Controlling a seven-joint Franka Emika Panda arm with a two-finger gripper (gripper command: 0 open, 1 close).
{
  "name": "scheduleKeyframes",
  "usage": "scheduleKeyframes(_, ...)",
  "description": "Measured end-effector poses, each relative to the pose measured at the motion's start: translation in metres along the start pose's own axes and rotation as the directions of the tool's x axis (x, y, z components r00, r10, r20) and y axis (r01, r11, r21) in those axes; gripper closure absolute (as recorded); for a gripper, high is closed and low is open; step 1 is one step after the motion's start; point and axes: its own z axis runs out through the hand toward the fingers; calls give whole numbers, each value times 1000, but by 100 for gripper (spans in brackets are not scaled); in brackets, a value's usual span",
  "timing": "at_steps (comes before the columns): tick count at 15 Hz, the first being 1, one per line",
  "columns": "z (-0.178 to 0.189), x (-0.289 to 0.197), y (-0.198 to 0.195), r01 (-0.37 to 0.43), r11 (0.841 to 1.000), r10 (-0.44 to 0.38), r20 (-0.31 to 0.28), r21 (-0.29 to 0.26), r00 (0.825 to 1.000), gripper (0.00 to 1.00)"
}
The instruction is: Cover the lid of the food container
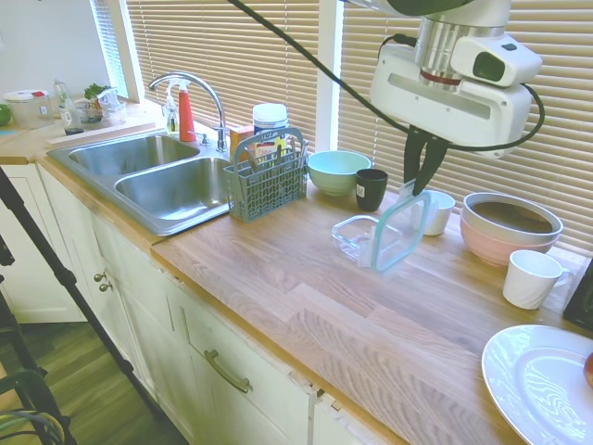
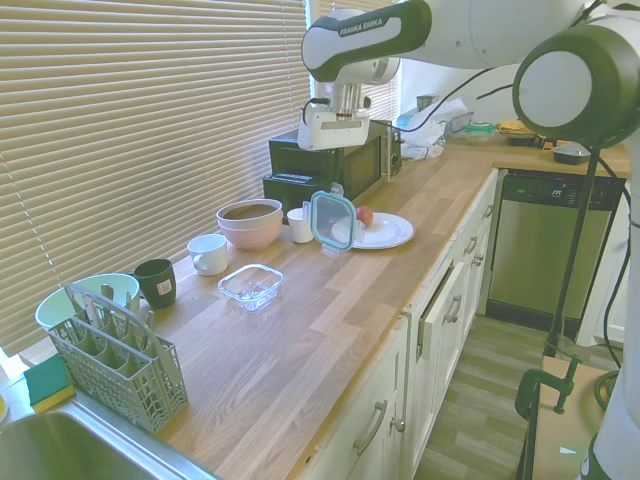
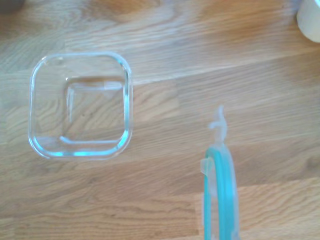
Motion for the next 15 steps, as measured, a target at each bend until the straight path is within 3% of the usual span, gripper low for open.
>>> scheduleKeyframes(12,-30,27,-45,25,999,-26,-38,-32,999,100)
scheduleKeyframes(15,-16,31,-58,40,998,-41,-29,-44,999,100)
